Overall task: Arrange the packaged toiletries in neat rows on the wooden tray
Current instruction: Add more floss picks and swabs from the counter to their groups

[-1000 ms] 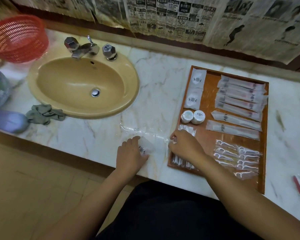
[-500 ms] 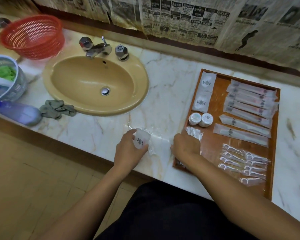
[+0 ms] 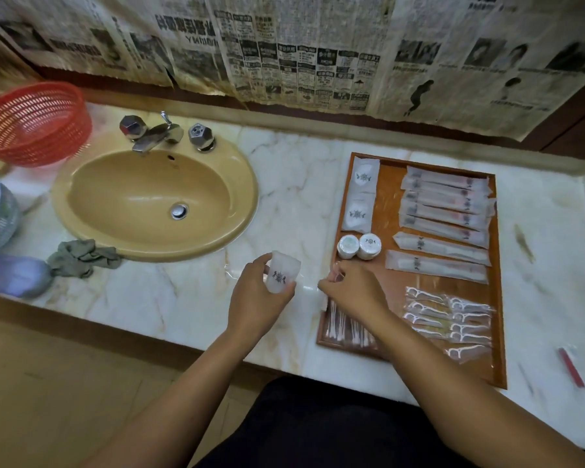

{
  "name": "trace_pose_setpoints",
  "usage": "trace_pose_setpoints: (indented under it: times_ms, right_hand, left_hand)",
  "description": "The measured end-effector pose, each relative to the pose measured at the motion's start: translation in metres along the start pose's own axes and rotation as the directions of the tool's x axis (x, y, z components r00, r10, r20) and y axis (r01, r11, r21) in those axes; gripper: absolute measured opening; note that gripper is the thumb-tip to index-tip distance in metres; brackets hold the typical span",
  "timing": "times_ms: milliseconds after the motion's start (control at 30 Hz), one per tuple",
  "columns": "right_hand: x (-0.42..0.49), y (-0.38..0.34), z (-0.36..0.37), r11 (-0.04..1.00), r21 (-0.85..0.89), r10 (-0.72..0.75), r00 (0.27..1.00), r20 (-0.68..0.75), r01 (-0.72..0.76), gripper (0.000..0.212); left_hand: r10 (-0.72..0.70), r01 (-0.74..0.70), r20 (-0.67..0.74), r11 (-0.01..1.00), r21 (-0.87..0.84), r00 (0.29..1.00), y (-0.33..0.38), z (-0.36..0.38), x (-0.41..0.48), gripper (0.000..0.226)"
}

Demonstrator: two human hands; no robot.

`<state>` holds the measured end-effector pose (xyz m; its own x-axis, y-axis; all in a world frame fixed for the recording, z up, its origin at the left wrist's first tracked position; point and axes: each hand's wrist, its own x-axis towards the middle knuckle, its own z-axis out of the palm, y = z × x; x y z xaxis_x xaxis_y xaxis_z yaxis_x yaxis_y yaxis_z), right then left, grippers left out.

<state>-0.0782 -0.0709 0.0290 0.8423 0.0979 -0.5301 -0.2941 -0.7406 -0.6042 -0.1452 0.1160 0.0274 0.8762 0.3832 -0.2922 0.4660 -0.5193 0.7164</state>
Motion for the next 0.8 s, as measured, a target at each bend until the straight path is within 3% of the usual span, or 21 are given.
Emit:
trace_pose_setpoints:
  times_ms: [167, 500, 667, 800]
  right_hand:
    - [0.0, 0.037, -0.048, 0.966, 0.258, 0.022, 0.998, -0.056, -0.007, 0.008]
    - [-0.008, 0.095, -0.076, 0.942, 0.334, 0.047, 0.998, -0.029, -0.035, 0.012]
    - [-0.009, 0.099, -0.091, 0.929, 0.368, 0.07, 0.996, -0.052, -0.046, 0.007]
    - [-0.005, 0.102, -0.108, 0.897, 0.441, 0.083, 0.994, -0.077, -0.041, 0.006]
  left_hand:
    - [0.019, -0.017, 0.079, 0.999, -0.027, 0.997, 0.031, 0.019, 0.011, 0.076]
    - [0.132, -0.131, 0.199, 0.991, -0.02, 0.971, 0.065, 0.062, 0.002, 0.067]
    - [0.199, -0.198, 0.163, 0.98, -0.024, 0.966, 0.093, 0.073, 0.012, 0.077]
    - [0.273, -0.277, 0.154, 0.961, 0.003, 0.95, 0.111, 0.083, 0.024, 0.072]
